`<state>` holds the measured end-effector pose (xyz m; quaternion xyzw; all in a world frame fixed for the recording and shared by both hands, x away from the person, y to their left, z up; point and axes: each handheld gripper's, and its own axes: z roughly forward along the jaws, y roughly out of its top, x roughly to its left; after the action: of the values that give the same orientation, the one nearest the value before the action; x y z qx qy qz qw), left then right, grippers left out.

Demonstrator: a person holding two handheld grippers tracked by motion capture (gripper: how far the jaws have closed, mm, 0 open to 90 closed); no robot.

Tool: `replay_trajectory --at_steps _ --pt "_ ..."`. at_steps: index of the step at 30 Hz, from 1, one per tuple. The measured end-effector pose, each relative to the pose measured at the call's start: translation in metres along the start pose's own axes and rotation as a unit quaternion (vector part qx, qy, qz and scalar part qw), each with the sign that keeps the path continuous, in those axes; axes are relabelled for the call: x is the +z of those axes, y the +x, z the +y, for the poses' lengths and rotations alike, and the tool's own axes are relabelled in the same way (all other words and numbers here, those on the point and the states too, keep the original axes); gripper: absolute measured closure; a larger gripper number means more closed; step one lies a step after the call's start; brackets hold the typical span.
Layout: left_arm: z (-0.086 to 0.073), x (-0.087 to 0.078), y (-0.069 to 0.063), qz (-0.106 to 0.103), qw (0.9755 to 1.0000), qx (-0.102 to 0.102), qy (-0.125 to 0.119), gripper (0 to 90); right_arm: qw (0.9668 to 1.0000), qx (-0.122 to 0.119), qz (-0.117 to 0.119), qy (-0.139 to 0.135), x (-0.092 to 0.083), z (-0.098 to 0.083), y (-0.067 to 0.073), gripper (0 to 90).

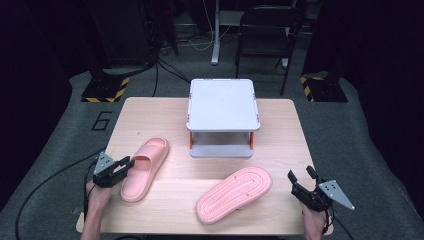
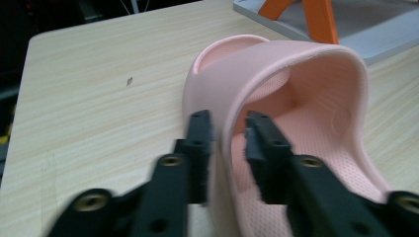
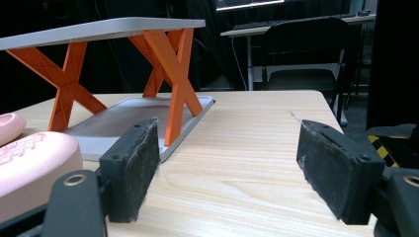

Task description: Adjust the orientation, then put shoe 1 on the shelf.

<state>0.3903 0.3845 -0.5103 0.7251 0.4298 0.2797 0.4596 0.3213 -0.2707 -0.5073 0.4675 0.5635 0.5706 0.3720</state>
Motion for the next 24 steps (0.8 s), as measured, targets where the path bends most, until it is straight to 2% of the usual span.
replay_trajectory --at_steps 1,2,4,7,8,14,20,24 --pt "0.0 -0.003 0.0 0.0 0.9999 -0.01 -0.008 56.8 1.0 -0.001 0.0 0.001 0.0 0.0 0.0 23.9" --pt "0.0 -0.007 0.0 0.001 0.9994 -0.024 -0.027 49.1 1.0 -0.001 0.0 0.002 0.0 0.0 0.0 23.8" --pt "-0.003 -0.015 -0.001 0.002 0.9974 -0.046 -0.055 40.1 1.0 0.001 0.001 0.003 0.001 0.0 0.001 23.4" --pt "-0.006 -0.019 -0.002 0.005 0.9962 -0.061 -0.062 31.4 1.0 -0.001 0.002 0.003 0.001 0.0 0.001 23.3" --pt "-0.007 -0.02 -0.003 0.006 0.9962 -0.059 -0.064 29.6 1.0 -0.001 0.003 0.004 0.001 0.0 0.001 23.1" --pt "-0.009 -0.023 -0.005 0.017 0.9952 -0.063 -0.072 26.8 1.0 -0.001 0.005 0.005 0.001 0.0 0.002 22.9" --pt "-0.013 -0.02 -0.006 0.019 0.9963 -0.062 -0.056 26.6 1.0 -0.002 0.007 0.004 0.002 0.001 0.002 22.9" --pt "-0.012 -0.02 -0.006 0.023 0.9961 -0.061 -0.059 26.4 0.9998 -0.009 0.013 0.01 0.002 0.001 0.004 22.9"
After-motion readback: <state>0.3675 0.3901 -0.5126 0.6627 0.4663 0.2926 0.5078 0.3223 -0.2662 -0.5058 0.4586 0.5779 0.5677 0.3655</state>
